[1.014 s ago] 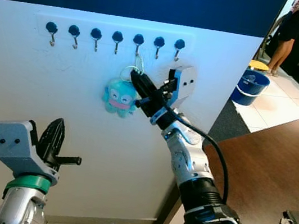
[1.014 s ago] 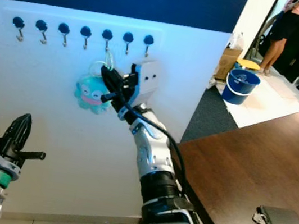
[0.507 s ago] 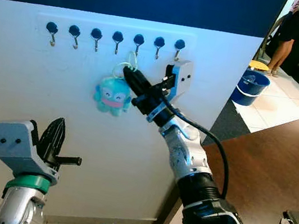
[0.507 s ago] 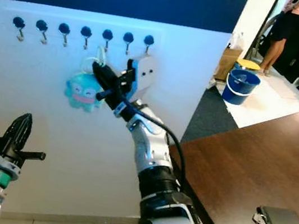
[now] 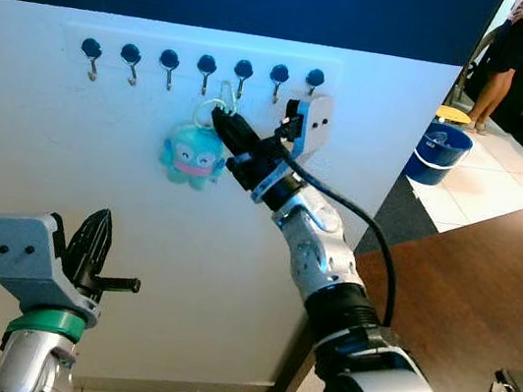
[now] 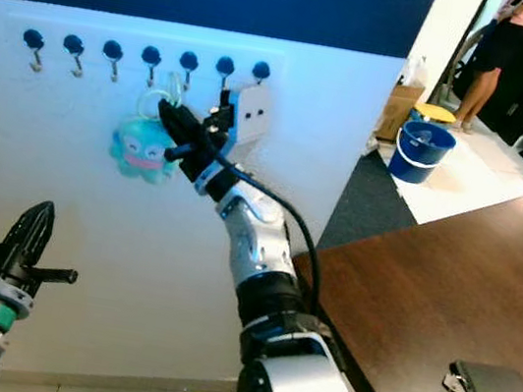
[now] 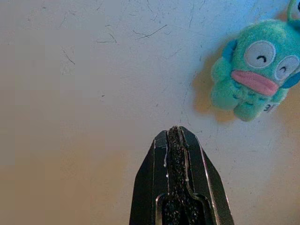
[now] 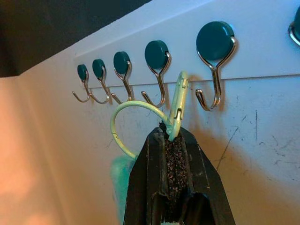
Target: Hang keys on a hook
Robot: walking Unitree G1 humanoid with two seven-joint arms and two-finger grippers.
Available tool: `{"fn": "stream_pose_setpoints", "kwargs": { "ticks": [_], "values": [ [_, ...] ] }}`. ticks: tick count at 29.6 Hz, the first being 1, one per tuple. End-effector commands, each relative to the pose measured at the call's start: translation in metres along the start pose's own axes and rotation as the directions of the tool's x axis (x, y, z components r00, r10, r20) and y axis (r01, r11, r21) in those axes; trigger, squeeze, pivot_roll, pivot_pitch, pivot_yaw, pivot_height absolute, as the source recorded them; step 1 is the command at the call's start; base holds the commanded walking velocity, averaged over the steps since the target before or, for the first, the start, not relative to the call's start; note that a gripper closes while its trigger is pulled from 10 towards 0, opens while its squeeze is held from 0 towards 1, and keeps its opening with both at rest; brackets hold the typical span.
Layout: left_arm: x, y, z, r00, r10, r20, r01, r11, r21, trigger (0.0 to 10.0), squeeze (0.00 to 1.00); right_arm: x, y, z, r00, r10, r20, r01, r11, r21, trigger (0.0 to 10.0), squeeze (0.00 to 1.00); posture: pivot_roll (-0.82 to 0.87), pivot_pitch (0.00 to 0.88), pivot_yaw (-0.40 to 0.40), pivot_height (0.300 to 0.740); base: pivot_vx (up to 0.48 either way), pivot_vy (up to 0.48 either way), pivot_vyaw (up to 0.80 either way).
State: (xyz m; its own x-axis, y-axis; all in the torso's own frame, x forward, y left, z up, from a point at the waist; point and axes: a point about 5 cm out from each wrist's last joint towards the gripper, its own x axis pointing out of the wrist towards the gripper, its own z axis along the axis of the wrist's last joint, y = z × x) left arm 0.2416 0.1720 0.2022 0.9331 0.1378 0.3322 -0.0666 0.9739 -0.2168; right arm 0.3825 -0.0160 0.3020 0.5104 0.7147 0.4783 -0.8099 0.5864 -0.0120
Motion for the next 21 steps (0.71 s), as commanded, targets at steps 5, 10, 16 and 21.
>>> {"fn": "stream_pose_setpoints", "kwargs": {
  "ticks": [5, 10, 16, 21],
  "values": [
    [-0.003, 0.004, 0.001, 1.000, 0.014, 0.003, -0.014, 1.000, 0.014, 10.0, 0.00, 0.009, 0.006, 0.002, 1.000, 0.016, 0.016, -0.016, 1.000, 0.016, 10.0, 0.00, -0.03, 0.096, 0.053, 0.740, 0.000, 0.000, 0.00],
    [-0.003, 0.005, 0.000, 1.000, 0.018, -0.005, -0.018, 1.000, 0.019, 10.0, 0.00, 0.008, 0.002, -0.002, 0.999, -0.028, -0.023, 0.029, 0.999, 0.025, 10.0, 0.00, -0.03, 0.103, 0.052, 0.740, 0.000, 0.000, 0.00],
    [-0.003, 0.005, -0.001, 1.000, 0.018, -0.013, -0.018, 1.000, 0.023, 10.0, 0.00, 0.005, -0.002, -0.008, 0.998, -0.050, -0.050, 0.052, 0.998, 0.040, 10.0, 0.00, -0.03, 0.102, 0.056, 0.740, 0.000, 0.000, 0.00],
    [-0.003, 0.005, -0.002, 1.000, 0.020, -0.018, -0.019, 0.999, 0.027, 10.0, 0.00, 0.004, -0.003, -0.009, 0.997, -0.057, -0.052, 0.060, 0.997, 0.047, 10.0, 0.00, -0.03, 0.102, 0.056, 0.740, 0.000, 0.000, 0.00]
  ]
}}
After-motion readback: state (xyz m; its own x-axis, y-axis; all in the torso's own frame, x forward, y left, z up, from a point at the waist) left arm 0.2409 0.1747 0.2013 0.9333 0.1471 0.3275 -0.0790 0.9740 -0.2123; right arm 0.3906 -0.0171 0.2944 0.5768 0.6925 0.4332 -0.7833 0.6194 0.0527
